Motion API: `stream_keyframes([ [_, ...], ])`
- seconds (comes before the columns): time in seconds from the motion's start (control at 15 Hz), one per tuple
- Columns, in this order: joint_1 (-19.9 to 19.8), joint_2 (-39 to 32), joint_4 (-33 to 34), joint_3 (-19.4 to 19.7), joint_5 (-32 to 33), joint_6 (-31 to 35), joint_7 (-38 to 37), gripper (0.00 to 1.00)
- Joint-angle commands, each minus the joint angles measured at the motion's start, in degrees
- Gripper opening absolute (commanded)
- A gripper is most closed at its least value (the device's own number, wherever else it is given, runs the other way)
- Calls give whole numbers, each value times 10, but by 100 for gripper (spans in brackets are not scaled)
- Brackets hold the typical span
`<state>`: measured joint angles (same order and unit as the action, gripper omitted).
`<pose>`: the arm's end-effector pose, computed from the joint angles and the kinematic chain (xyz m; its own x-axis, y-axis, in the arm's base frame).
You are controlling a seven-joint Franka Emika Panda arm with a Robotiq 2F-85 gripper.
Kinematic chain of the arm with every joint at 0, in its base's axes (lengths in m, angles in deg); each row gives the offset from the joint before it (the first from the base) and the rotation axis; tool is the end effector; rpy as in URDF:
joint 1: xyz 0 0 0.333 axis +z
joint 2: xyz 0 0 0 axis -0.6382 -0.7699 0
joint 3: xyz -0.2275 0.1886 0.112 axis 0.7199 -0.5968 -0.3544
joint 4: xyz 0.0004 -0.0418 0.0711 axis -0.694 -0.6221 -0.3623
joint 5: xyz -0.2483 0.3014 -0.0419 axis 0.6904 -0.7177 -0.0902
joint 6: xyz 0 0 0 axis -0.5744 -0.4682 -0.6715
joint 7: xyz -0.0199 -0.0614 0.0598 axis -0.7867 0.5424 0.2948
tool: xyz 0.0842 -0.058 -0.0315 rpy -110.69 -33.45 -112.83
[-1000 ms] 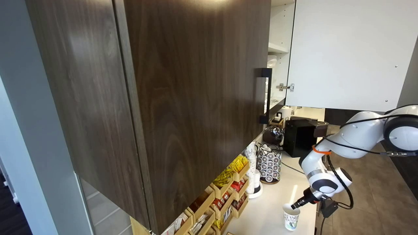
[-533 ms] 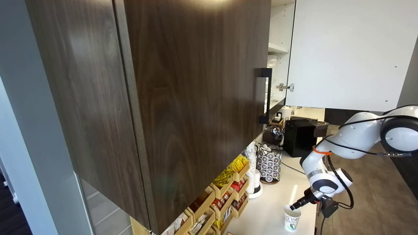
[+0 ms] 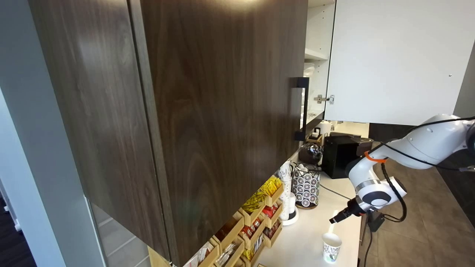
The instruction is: Remove the paper cup from the cabinet and put it on the counter
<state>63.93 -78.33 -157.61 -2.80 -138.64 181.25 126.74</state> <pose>0.4399 -0.0216 0.2256 0.7916 0.0644 0.6077 0.1942 -0.9694 -0.1502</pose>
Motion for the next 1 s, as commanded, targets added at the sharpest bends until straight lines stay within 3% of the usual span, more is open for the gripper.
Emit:
stream_keyframes([
  [0.0,-72,77,-71,-99,144,25,-126,100],
  [0.33,-134,124,-133,-174,327,22,-315,100],
  [0.4,-111,131,-142,-147,357,17,-345,100],
  [0.53,-119,148,-159,-147,412,12,-398,100],
  [0.6,-121,162,-163,-146,425,14,-405,100],
  [0.67,-115,122,-134,-149,385,22,-370,100],
  [0.93,-118,145,-146,-148,406,22,-388,100],
])
